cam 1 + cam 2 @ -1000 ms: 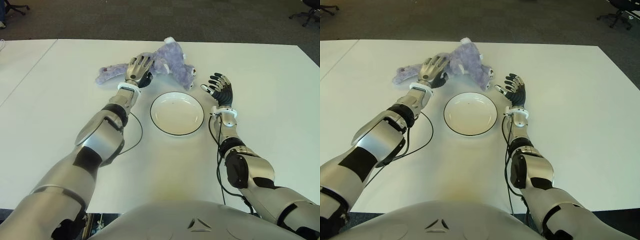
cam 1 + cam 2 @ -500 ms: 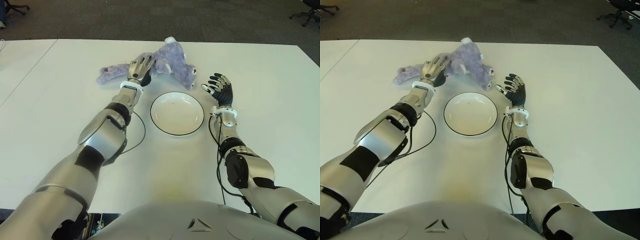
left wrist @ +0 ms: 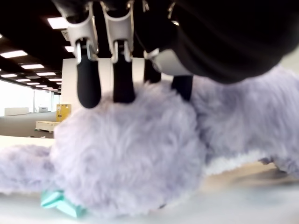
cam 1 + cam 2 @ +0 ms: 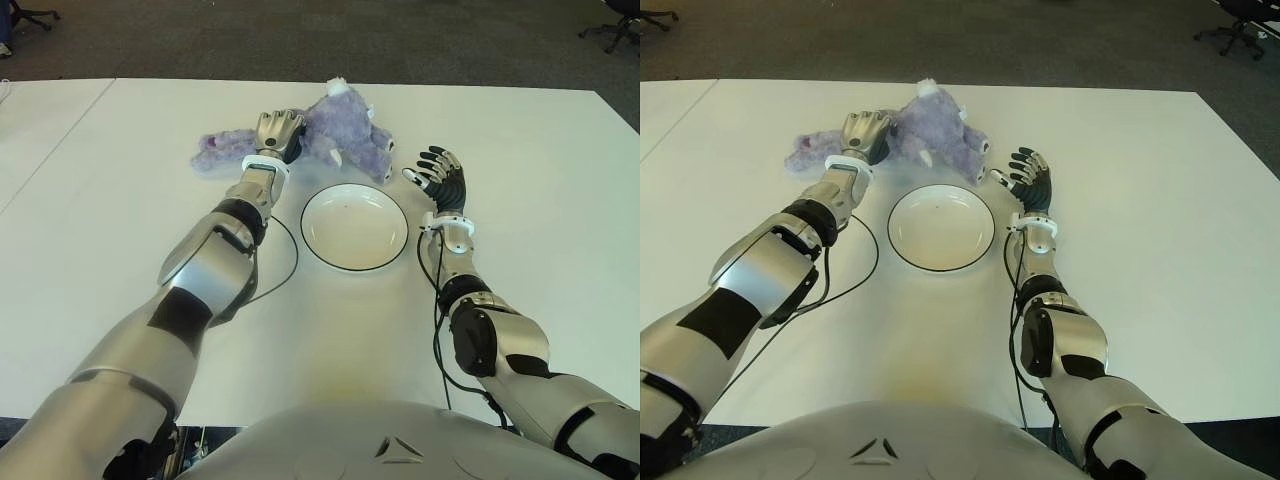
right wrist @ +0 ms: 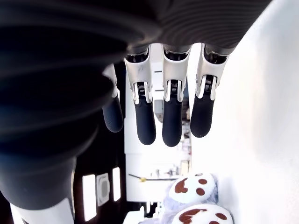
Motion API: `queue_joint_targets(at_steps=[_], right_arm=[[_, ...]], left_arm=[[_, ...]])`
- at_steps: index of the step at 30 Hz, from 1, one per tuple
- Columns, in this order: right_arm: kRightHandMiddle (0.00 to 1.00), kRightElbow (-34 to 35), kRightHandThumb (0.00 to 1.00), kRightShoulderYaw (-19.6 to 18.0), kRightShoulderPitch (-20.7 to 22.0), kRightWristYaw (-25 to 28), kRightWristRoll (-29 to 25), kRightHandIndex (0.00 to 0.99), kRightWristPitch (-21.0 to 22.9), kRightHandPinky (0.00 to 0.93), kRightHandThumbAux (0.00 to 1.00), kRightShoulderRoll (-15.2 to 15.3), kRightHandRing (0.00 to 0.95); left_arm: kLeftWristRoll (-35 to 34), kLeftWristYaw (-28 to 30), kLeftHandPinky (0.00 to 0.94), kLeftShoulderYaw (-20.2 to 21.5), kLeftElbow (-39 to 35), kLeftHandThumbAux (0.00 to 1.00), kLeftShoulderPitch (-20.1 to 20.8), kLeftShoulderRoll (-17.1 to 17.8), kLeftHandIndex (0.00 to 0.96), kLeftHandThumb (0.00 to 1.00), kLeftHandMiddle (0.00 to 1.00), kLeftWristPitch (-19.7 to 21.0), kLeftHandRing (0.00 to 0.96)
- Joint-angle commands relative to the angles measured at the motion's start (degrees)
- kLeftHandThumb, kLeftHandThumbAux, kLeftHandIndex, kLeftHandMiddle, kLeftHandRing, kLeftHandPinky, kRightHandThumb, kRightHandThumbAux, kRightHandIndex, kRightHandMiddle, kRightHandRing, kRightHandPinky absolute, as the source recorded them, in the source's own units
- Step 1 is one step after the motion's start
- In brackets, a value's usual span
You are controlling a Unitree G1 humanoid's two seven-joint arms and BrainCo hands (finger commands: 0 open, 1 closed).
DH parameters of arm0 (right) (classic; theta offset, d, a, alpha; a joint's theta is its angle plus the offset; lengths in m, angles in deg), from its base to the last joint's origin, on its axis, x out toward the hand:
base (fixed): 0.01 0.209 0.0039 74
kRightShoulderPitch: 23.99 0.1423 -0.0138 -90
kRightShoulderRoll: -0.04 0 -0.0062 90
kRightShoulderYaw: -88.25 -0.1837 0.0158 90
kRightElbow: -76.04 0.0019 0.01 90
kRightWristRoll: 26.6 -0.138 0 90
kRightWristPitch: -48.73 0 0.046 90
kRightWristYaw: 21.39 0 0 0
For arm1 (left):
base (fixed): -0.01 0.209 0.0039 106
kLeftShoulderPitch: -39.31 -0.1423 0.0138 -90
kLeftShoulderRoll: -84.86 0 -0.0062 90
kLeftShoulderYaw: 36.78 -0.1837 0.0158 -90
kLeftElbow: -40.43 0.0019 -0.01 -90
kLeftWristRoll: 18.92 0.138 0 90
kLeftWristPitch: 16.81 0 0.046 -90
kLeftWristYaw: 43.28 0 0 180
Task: Put the doll into the plate.
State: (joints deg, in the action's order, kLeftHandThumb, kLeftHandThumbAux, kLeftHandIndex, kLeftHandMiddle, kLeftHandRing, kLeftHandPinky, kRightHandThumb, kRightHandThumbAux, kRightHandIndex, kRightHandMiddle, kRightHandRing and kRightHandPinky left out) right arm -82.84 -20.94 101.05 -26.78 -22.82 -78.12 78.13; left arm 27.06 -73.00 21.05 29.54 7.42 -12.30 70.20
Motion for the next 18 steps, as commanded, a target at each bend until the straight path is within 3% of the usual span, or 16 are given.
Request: queue_joint_targets(at_steps=[1, 8, 16, 17, 18], right_arm=[[0.296, -9.02, 0.000, -1.37, -15.60, 0.08, -2.13, 0.234, 9.27, 0.298, 0.852, -4.09, 0.299], [0.307, -9.04, 0.000, -1.26, -15.84, -0.35, -1.94, 0.244, 9.05, 0.319, 0.845, -4.04, 0.313], [0.296, -8.99, 0.000, -1.07, -15.74, -0.29, -1.77, 0.236, 8.68, 0.290, 0.846, -4.07, 0.297], [0.296, -8.98, 0.000, -0.98, -15.74, -0.31, -1.68, 0.234, 8.55, 0.310, 0.850, -4.10, 0.302], [0.299, -8.97, 0.000, -0.92, -15.74, -0.33, -1.62, 0.234, 8.47, 0.321, 0.849, -4.13, 0.308]], left_arm=[[-1.04, 3.62, 0.478, 1.18, 1.57, 0.678, -1.75, -1.47, 0.418, 1.000, 0.347, 1.89, 0.429], [0.16, 2.44, 0.466, 0.03, 1.56, 0.666, -1.69, -1.45, 0.433, 1.000, 0.375, 2.78, 0.479], [0.71, 2.68, 0.497, -0.70, 1.55, 0.659, -2.64, -1.05, 0.387, 1.000, 0.422, 2.45, 0.498], [0.95, 2.57, 0.619, -1.03, 1.52, 0.650, -3.16, -0.86, 0.380, 0.960, 0.494, 2.08, 0.552], [1.12, 2.48, 0.666, -1.27, 1.49, 0.648, -3.52, -0.74, 0.381, 0.951, 0.520, 1.82, 0.567]])
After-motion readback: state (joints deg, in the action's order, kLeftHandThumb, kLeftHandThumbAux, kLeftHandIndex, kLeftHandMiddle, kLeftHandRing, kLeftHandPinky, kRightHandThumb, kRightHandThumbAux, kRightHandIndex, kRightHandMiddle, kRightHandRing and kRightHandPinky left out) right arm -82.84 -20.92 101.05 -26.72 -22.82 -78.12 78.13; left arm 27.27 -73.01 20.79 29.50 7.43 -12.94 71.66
